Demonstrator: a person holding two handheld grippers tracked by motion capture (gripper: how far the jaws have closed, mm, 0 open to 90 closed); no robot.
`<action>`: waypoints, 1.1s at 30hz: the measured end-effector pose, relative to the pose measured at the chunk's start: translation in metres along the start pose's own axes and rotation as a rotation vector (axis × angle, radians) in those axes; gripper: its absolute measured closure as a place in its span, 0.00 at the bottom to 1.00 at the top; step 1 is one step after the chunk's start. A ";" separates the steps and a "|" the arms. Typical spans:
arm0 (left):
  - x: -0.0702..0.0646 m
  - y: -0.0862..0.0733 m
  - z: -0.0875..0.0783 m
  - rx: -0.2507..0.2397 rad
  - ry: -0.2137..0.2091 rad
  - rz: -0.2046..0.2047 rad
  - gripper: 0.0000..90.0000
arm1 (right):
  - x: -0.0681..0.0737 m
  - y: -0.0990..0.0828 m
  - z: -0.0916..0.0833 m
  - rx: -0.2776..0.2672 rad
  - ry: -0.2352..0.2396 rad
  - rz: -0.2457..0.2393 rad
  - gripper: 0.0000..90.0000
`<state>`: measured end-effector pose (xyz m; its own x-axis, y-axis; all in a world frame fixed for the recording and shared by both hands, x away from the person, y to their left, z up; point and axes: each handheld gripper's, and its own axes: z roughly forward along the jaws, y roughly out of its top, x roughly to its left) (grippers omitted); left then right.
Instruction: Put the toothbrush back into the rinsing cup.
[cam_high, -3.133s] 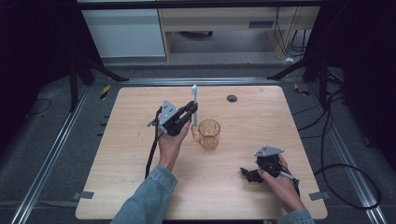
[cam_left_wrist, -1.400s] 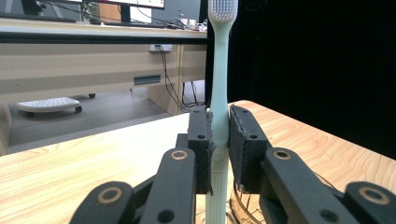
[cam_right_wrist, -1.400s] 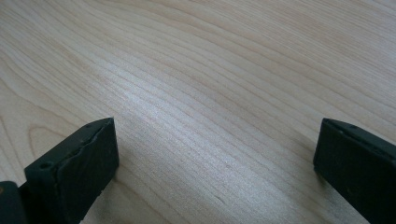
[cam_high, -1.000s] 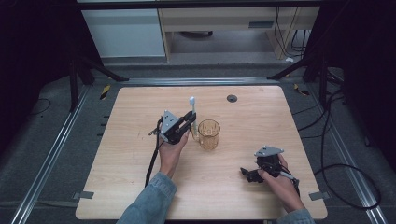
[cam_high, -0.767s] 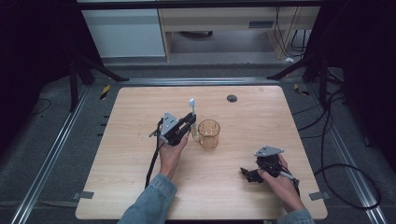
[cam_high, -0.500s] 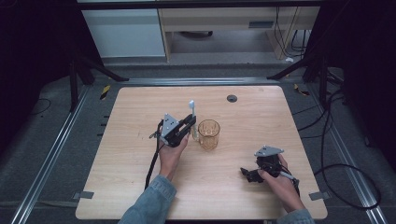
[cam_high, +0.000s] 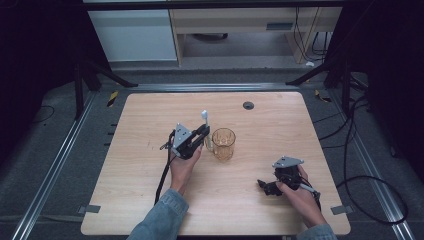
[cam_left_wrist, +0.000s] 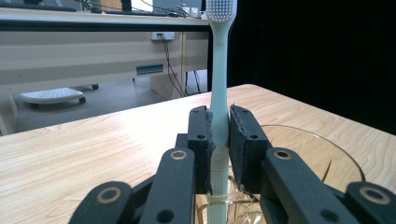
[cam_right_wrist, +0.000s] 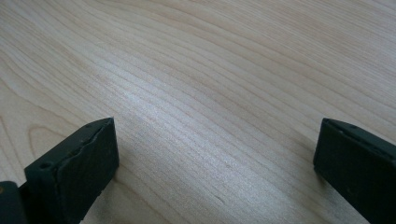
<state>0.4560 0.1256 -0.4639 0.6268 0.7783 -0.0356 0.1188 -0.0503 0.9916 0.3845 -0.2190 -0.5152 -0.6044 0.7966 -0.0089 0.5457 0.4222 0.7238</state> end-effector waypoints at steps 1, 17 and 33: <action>0.000 -0.001 0.000 0.004 0.000 0.001 0.87 | 0.000 0.000 0.000 0.000 0.000 0.000 0.00; 0.000 -0.007 -0.002 0.018 0.001 0.004 0.87 | 0.000 0.000 0.000 0.000 0.000 0.000 0.00; 0.000 -0.009 -0.001 0.038 0.001 0.005 0.87 | 0.000 0.000 0.000 0.000 0.000 0.000 0.00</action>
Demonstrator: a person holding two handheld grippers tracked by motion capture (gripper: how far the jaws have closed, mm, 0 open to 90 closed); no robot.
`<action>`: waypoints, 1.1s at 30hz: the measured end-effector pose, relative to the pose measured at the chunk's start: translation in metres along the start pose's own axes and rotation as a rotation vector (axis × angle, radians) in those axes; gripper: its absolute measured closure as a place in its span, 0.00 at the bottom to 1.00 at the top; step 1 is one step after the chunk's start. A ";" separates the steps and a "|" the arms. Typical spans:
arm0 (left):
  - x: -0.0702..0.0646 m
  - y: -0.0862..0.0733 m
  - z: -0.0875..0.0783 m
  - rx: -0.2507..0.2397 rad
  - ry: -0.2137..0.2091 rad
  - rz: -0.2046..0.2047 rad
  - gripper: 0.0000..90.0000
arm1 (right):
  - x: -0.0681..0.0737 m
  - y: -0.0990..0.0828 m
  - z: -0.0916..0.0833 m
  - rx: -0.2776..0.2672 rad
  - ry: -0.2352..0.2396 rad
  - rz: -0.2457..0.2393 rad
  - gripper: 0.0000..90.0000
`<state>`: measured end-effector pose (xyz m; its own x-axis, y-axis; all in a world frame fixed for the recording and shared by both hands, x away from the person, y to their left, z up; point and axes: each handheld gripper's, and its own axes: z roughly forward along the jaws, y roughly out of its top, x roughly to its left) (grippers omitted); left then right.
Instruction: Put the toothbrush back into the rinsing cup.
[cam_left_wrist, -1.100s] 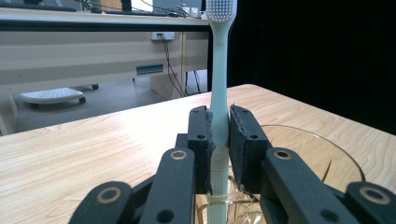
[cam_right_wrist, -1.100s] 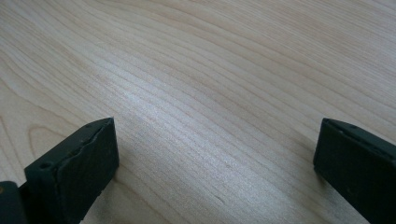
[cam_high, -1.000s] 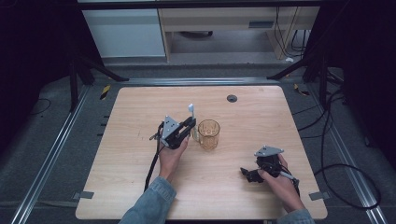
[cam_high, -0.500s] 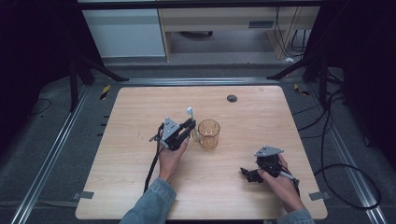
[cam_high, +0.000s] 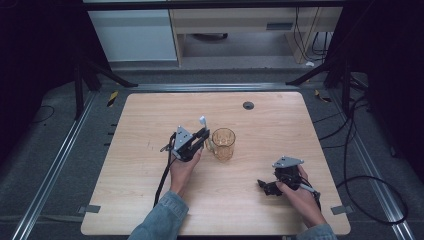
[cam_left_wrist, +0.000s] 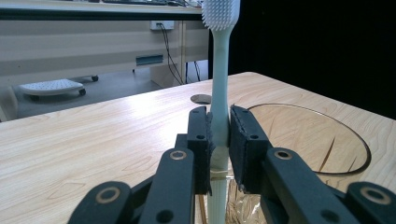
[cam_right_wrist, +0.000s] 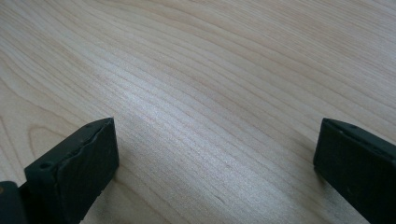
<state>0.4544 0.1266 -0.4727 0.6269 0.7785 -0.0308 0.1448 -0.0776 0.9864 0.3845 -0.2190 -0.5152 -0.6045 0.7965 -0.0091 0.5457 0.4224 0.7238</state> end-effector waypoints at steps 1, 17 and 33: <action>0.000 0.000 0.000 0.001 -0.001 0.000 0.87 | 0.000 0.000 0.000 0.000 0.000 0.000 0.00; 0.000 0.002 -0.001 0.020 0.000 -0.006 0.82 | 0.000 0.000 0.000 0.000 0.000 0.000 0.00; 0.005 0.014 -0.009 0.028 0.013 -0.001 0.66 | 0.000 0.000 0.000 0.000 0.000 0.000 0.00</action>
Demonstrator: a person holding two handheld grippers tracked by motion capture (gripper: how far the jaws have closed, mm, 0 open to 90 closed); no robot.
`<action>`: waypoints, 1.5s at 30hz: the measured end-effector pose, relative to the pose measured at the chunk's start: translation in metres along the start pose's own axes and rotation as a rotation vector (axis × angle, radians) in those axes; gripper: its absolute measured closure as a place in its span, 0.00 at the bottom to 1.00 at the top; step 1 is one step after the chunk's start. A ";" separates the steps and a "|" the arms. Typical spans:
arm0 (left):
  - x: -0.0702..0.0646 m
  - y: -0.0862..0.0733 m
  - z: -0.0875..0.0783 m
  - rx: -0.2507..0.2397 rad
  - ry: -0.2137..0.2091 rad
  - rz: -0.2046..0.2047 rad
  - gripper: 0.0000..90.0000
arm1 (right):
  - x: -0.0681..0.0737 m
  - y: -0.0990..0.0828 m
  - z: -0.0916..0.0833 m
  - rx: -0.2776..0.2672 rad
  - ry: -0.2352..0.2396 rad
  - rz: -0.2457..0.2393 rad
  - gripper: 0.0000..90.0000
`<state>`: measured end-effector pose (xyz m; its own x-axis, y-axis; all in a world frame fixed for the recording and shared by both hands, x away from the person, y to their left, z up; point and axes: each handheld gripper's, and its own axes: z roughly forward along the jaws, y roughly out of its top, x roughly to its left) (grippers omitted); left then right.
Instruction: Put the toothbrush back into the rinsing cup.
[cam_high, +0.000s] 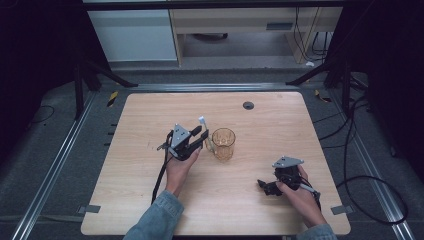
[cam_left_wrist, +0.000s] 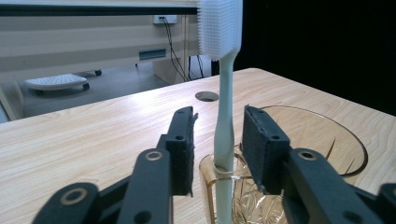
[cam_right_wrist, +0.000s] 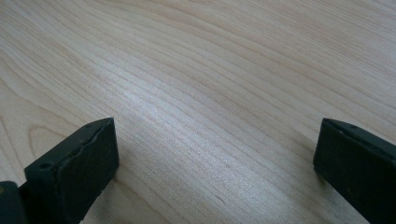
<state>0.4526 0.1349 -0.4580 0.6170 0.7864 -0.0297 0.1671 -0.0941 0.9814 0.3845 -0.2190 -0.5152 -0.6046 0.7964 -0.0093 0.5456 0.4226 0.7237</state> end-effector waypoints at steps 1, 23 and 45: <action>0.001 0.003 -0.001 -0.003 0.000 -0.003 0.64 | 0.000 0.000 0.000 0.000 0.000 0.000 0.00; 0.003 0.025 -0.014 0.128 -0.044 -0.002 0.28 | 0.000 0.000 0.000 0.000 0.000 0.000 0.00; 0.003 0.030 -0.026 0.318 -0.032 -0.036 0.14 | 0.000 0.000 0.000 0.000 0.000 0.000 0.00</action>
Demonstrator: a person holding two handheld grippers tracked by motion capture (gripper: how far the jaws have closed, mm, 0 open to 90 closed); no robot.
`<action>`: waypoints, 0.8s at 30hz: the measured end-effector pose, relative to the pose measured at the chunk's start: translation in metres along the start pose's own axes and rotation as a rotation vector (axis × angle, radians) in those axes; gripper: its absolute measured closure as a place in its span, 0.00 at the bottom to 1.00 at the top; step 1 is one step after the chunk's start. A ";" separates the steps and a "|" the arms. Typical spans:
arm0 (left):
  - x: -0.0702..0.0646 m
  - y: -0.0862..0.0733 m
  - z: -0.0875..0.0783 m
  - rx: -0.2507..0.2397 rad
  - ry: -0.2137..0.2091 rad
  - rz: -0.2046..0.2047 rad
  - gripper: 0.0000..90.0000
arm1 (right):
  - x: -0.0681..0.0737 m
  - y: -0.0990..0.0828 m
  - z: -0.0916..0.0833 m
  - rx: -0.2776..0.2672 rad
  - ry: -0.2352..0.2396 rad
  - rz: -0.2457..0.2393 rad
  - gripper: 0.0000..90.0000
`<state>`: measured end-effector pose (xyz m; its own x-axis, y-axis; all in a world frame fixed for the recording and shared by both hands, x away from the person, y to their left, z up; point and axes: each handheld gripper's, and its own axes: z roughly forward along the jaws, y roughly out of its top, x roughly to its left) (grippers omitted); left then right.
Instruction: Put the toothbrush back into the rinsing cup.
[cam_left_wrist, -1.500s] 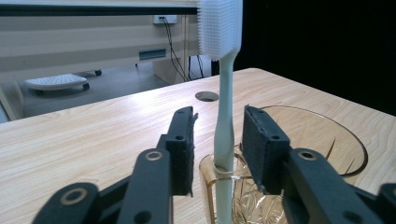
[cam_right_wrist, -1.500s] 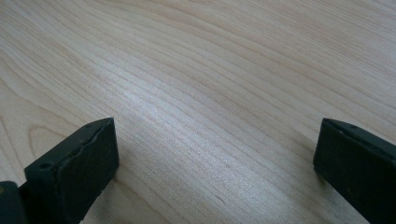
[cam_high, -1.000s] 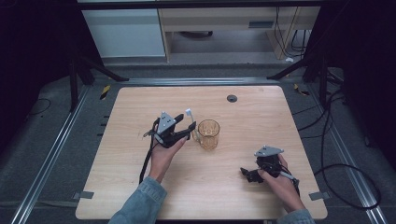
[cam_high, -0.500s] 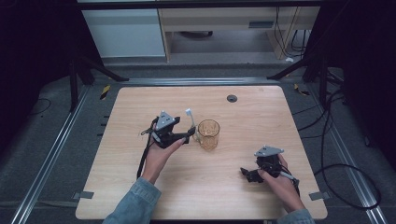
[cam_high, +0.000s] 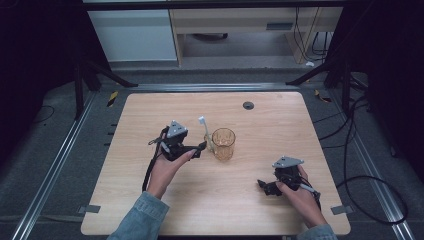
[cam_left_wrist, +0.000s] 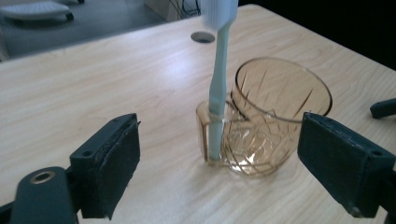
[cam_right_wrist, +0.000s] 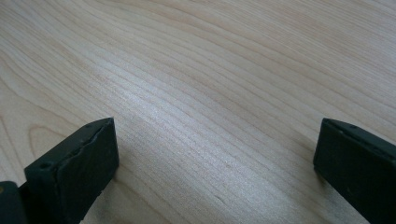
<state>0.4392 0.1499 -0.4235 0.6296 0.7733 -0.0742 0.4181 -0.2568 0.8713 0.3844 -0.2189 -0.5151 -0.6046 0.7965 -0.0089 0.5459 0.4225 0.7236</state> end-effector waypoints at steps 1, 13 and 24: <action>0.001 -0.003 -0.002 0.009 -0.002 -0.004 0.13 | 0.000 0.000 0.000 0.000 0.000 0.000 0.00; 0.015 0.001 -0.018 0.079 0.056 -0.005 0.12 | 0.000 0.000 0.000 0.000 -0.001 0.000 0.00; 0.035 0.000 -0.029 0.148 0.100 -0.016 0.07 | 0.000 0.000 0.000 0.000 -0.001 0.000 0.00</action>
<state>0.4421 0.1944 -0.4118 0.5568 0.8301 -0.0320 0.5242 -0.3212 0.7887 0.3845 -0.2190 -0.5152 -0.6038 0.7971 -0.0095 0.5460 0.4222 0.7236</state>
